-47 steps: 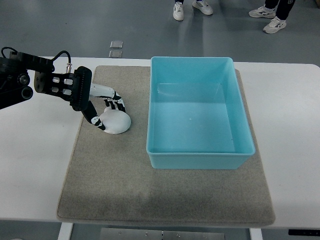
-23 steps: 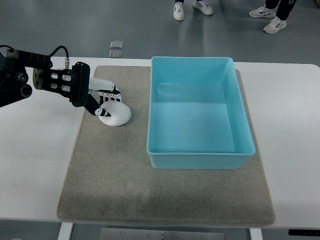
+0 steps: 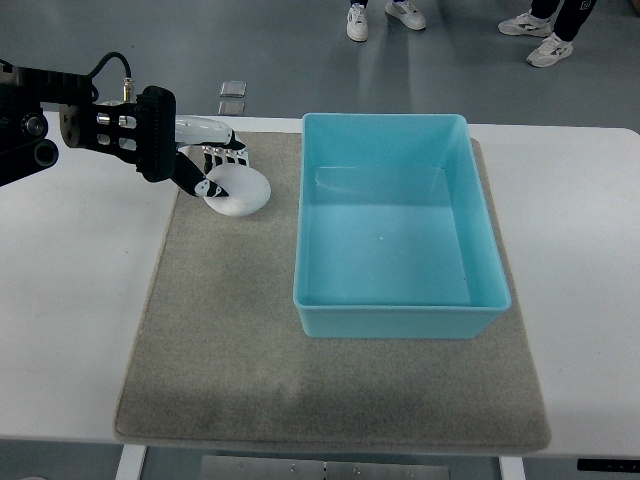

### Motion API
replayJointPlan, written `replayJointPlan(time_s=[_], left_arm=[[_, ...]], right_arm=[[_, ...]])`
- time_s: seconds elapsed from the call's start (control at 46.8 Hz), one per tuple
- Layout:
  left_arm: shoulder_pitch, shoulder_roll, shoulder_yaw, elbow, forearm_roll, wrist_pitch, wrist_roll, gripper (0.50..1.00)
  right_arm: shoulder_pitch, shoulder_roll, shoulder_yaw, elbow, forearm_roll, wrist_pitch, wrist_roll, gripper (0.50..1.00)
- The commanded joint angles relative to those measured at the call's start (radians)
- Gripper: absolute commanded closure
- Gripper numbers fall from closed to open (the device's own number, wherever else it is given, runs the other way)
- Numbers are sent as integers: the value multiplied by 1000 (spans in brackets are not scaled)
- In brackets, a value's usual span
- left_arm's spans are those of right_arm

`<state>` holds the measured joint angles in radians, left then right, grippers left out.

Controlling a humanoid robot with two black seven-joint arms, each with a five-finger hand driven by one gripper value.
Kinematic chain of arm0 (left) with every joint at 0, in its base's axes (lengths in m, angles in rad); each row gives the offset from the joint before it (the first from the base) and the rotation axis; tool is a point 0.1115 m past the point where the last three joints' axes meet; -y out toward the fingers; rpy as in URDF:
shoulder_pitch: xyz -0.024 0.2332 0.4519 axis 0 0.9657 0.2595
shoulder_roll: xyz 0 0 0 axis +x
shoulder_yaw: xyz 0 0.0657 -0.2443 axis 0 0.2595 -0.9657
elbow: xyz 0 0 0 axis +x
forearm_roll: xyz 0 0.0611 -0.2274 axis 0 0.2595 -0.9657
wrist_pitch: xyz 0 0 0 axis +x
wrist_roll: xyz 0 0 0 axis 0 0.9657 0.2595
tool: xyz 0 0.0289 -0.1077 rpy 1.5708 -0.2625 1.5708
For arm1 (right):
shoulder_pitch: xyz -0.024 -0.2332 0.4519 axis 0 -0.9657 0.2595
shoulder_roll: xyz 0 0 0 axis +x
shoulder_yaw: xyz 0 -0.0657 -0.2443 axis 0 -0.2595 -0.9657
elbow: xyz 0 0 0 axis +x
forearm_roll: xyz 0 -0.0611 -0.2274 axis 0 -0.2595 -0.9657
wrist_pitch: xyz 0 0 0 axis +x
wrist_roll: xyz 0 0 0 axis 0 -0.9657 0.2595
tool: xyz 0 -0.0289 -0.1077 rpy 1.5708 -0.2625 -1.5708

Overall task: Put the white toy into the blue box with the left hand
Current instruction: 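Lift the rabbit toy with the left hand and carry it toward the blue box, then lower the toy into the blue box and open the left hand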

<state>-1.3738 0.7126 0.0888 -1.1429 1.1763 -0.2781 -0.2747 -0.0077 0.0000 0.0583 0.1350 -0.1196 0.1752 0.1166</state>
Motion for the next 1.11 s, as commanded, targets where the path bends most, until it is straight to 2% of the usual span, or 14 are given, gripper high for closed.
replayJointPlan(time_s=[0.0,0.491,0.683,1.089], left_arm=[[-4,-2,-24,-3,0,11,0,1000],[-28,-21,-110,-24,-12,40,0,1000],[-30,-88,-116,-24,-12,82,0,1000],[-13,-199,-129,-20,-15,85,-11,1000]], right_arm=[[0,0,0,0,0,1,0,564],[0,0,0,0,0,1,0,564],[0,0,0,0,0,0,0,564],[0,0,0,0,0,0,0,564]])
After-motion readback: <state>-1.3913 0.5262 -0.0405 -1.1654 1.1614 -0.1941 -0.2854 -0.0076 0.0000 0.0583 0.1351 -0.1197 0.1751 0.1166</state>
